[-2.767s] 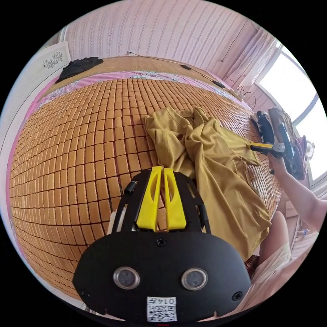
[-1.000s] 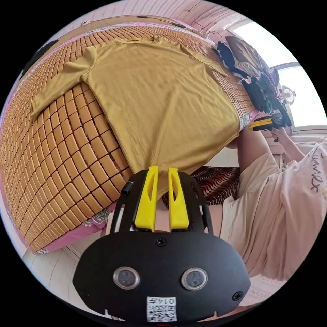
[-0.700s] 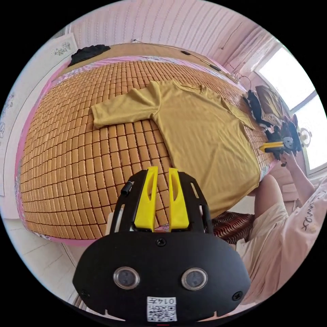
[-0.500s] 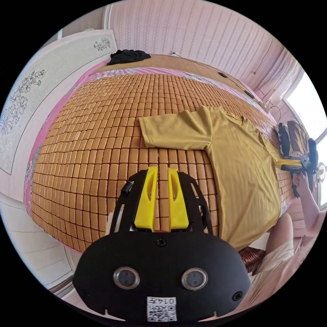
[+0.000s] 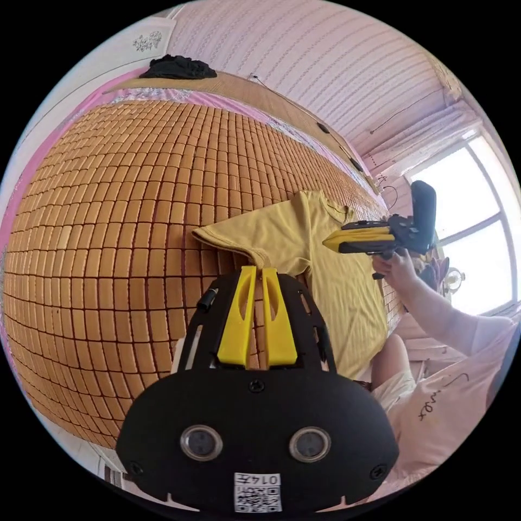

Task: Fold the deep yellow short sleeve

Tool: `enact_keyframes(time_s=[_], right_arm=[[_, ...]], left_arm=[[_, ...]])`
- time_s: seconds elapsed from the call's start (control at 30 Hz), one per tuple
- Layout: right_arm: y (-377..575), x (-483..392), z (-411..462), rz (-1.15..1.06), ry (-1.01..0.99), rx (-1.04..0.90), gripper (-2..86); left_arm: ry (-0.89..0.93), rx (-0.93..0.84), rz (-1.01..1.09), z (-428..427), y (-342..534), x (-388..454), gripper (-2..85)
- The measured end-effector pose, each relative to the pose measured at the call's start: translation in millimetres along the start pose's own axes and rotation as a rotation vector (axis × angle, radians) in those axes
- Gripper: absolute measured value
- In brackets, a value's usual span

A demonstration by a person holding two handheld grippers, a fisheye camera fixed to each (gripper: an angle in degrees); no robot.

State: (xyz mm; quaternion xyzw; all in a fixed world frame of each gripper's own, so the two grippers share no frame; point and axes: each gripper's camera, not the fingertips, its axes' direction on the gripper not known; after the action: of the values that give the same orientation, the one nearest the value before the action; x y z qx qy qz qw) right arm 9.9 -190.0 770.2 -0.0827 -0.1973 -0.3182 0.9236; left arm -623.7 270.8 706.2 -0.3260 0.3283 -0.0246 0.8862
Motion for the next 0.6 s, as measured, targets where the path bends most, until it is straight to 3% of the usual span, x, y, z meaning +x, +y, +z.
enact_keyframes(time_s=[0.2,0.37,0.6], right_arm=[[39,18,7,0.079,0.021,-0.026,0.0],[10,4,21,-0.007,0.057,-0.056,0.1],[-102,-48,93,-0.160,0.125,-0.047,-0.3]], left_arm=[[-0.084,0.043,-0.117,-12,24,-32,4.0],[-0.131,0.097,0.038,-13,37,-15,4.9],[-0.313,-0.014,0.228,19,27,6,9.7]])
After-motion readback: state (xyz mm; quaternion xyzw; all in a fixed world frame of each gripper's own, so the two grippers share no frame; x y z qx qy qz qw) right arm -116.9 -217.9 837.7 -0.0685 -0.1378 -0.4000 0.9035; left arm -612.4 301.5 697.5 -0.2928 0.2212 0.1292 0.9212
